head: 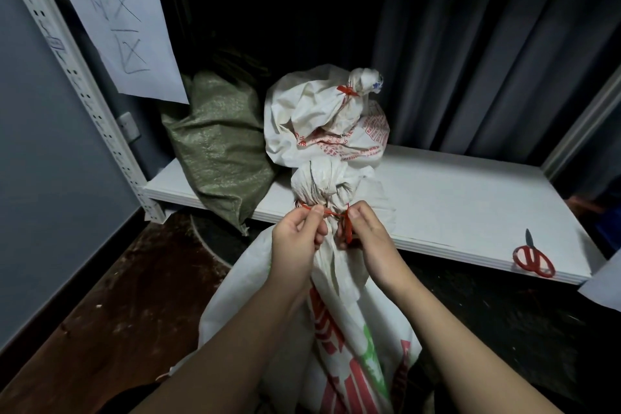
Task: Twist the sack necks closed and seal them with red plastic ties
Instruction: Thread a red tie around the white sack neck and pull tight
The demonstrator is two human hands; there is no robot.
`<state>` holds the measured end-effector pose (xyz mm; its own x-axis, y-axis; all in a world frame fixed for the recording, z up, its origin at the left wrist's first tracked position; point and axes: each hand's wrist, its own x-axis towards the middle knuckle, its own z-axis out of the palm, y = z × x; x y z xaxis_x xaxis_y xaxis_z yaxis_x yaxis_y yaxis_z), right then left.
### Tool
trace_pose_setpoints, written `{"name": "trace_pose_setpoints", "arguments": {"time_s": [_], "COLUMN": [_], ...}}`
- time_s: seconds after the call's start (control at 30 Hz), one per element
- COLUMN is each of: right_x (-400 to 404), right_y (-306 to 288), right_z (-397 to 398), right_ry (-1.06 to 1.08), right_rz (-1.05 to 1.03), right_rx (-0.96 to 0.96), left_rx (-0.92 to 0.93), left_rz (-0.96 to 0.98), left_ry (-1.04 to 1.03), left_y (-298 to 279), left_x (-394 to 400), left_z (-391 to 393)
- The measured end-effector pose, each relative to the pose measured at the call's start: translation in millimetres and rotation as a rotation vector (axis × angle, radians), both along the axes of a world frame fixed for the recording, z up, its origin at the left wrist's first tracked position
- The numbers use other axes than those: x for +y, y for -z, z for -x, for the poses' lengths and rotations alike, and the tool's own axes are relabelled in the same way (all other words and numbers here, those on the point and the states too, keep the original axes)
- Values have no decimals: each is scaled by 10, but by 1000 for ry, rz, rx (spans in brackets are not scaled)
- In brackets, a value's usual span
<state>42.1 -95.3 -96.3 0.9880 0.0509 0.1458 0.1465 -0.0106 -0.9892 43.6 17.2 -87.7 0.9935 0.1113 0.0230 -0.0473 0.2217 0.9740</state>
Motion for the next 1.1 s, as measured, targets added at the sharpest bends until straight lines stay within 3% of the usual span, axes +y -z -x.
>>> {"name": "trace_pose_setpoints", "arguments": {"time_s": [0.3,0.63,0.83,1.03,1.1], "right_x": [75,-32,52,74,81], "right_y": [-1,-2,21,72,91], "right_z": [28,-7,11,41,38], "right_ry": [63,122,4,155,207], "right_rz": [56,325,9,-37,21], "right_rx": [-26,-63,50,-19,-73], "left_rx": [-62,19,138,225,280], "left_rz": [-31,-44,2,44,146], "left_ry": [-19,30,66,102,94], "left_y": [20,13,-77,-142,-143], "left_x": [-72,-30,33,65,69], "left_z": [61,28,3,32,46]}}
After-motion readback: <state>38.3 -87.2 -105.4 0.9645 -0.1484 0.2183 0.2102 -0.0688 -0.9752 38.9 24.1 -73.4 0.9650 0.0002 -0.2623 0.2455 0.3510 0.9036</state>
